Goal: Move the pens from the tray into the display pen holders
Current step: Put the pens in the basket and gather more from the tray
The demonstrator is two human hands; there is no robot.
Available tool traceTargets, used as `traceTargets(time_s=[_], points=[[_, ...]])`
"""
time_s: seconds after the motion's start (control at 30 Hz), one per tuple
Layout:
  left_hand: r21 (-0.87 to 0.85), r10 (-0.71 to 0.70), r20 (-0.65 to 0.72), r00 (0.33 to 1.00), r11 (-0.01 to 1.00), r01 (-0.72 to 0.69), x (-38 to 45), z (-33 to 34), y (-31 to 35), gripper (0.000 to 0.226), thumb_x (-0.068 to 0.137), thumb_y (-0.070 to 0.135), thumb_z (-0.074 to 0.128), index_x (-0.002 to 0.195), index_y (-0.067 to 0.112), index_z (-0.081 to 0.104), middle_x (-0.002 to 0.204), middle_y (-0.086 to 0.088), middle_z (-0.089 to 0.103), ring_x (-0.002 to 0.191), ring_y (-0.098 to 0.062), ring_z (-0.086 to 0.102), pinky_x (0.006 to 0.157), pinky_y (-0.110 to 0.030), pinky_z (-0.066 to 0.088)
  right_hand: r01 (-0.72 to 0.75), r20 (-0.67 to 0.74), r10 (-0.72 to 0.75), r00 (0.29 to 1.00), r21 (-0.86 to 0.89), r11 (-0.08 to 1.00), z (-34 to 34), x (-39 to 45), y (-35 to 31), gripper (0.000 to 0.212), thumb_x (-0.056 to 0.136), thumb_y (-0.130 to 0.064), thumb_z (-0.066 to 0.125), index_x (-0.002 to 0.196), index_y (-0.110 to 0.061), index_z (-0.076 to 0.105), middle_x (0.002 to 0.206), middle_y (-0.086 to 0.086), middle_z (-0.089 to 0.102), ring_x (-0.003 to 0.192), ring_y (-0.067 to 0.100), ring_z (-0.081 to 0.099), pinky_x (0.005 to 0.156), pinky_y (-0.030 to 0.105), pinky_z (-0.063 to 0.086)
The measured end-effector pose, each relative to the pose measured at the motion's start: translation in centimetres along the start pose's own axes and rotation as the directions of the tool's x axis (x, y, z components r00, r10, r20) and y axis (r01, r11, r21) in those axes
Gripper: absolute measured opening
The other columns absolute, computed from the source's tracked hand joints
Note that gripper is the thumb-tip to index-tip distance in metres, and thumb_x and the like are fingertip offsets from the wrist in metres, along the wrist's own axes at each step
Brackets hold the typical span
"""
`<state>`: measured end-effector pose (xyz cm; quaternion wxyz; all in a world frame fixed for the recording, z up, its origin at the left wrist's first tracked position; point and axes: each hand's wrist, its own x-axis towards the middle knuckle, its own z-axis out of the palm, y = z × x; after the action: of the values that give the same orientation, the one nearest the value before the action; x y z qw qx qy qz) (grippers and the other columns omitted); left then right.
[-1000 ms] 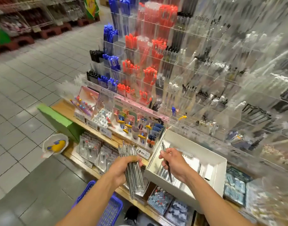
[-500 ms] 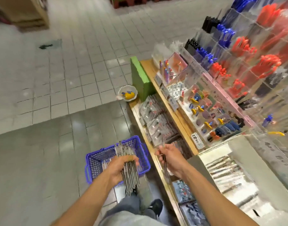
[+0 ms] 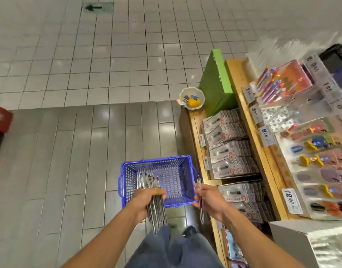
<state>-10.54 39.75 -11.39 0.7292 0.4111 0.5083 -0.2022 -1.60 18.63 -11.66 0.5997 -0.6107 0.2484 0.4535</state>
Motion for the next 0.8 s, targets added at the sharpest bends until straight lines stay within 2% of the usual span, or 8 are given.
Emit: traceTargets(time_s=[0.13, 0.2, 0.3, 0.37, 0.5, 0.63, 0.7, 0.8], points=[[0.036, -0.016, -0.069, 0.997, 0.999, 0.019, 4.7, -0.7, 0.6, 0.015, 0.073, -0.006, 0.075, 0.087, -0.01, 0.071, 0.078, -0.023, 0.069, 0.064, -0.028, 0.064, 0.059, -0.035, 0.057, -0.059, -0.019, 0.058, 0.998, -0.077, 0.995, 0.6, 5.5, 0.6, 0.022, 0.098, 0.007, 0.038, 0.097, -0.008, 0.054, 0.07, 0.008, 0.052, 0.054, 0.015, 0.05, 0.052, 0.023, 0.044], [0.065, -0.014, -0.113, 0.993, 0.998, 0.021, 8.2, -1.0, 0.8, 0.021, 0.074, -0.006, 0.076, 0.093, -0.009, 0.069, 0.082, -0.024, 0.07, 0.071, -0.03, 0.066, 0.071, -0.045, 0.058, -0.078, -0.055, 0.073, 0.996, -0.102, 0.992, 0.6, 9.1, 1.0, 0.024, 0.097, 0.008, 0.038, 0.096, -0.012, 0.051, 0.073, 0.012, 0.055, 0.054, 0.018, 0.052, 0.051, 0.024, 0.044], [0.074, -0.036, -0.172, 0.984, 0.996, 0.05, 14.9, -1.9, 0.2, 0.015, 0.073, -0.005, 0.077, 0.086, -0.005, 0.068, 0.077, -0.022, 0.071, 0.068, -0.03, 0.066, 0.08, -0.055, 0.056, -0.101, -0.101, 0.087, 0.991, -0.141, 0.985, 0.8, 15.7, 2.4, 0.023, 0.097, 0.008, 0.04, 0.095, -0.015, 0.046, 0.078, 0.014, 0.058, 0.057, 0.02, 0.054, 0.051, 0.028, 0.043], [0.076, -0.051, -0.21, 0.976, 0.995, 0.068, 19.9, -2.2, -1.0, 0.016, 0.071, -0.004, 0.077, 0.084, -0.004, 0.068, 0.074, -0.021, 0.071, 0.063, -0.029, 0.066, 0.075, -0.053, 0.056, -0.108, -0.128, 0.086, 0.988, -0.177, 0.978, 0.4, 20.5, 3.8, 0.023, 0.096, 0.008, 0.042, 0.093, -0.014, 0.045, 0.074, 0.012, 0.057, 0.056, 0.019, 0.052, 0.049, 0.028, 0.043], [0.158, -0.003, -0.344, 0.939, 0.986, 0.061, 30.3, -3.4, -4.6, 0.029, 0.065, 0.007, 0.08, 0.091, -0.003, 0.071, 0.082, -0.02, 0.071, 0.071, -0.029, 0.067, 0.073, -0.049, 0.057, -0.124, -0.142, 0.086, 0.986, -0.279, 0.952, -0.2, 31.0, 8.2, 0.02, 0.092, 0.009, 0.049, 0.095, -0.011, 0.051, 0.066, 0.007, 0.052, 0.05, 0.015, 0.05, 0.05, 0.028, 0.045], [0.175, -0.043, -0.393, 0.918, 0.977, 0.12, 41.7, -4.4, -9.2, 0.03, 0.058, 0.012, 0.079, 0.082, -0.003, 0.07, 0.06, -0.012, 0.066, 0.049, -0.021, 0.06, 0.048, -0.033, 0.051, -0.162, -0.147, 0.118, 0.982, -0.341, 0.926, -1.0, 42.0, 13.4, 0.026, 0.09, 0.012, 0.05, 0.107, -0.006, 0.054, 0.067, 0.01, 0.052, 0.04, 0.011, 0.049, 0.042, 0.023, 0.044], [0.209, -0.022, -0.411, 0.911, 0.971, 0.118, 47.3, -4.6, -11.2, 0.04, 0.059, 0.015, 0.081, 0.092, -0.003, 0.068, 0.068, -0.011, 0.069, 0.053, -0.019, 0.061, 0.044, -0.024, 0.047, -0.175, -0.171, 0.113, 0.979, -0.416, 0.893, -1.5, 47.4, 16.0, 0.025, 0.089, 0.011, 0.052, 0.106, -0.007, 0.057, 0.069, 0.008, 0.051, 0.047, 0.013, 0.049, 0.047, 0.024, 0.042], [0.178, -0.035, -0.394, 0.918, 0.977, 0.114, 54.9, -3.7, -14.3, 0.048, 0.062, 0.013, 0.081, 0.102, -0.008, 0.065, 0.084, -0.019, 0.073, 0.064, -0.022, 0.063, 0.051, -0.028, 0.052, -0.184, -0.246, 0.055, 0.968, -0.538, 0.823, -2.3, 54.5, 19.2, 0.023, 0.088, 0.006, 0.053, 0.106, -0.007, 0.059, 0.077, 0.016, 0.061, 0.043, 0.008, 0.05, 0.043, 0.02, 0.039]])
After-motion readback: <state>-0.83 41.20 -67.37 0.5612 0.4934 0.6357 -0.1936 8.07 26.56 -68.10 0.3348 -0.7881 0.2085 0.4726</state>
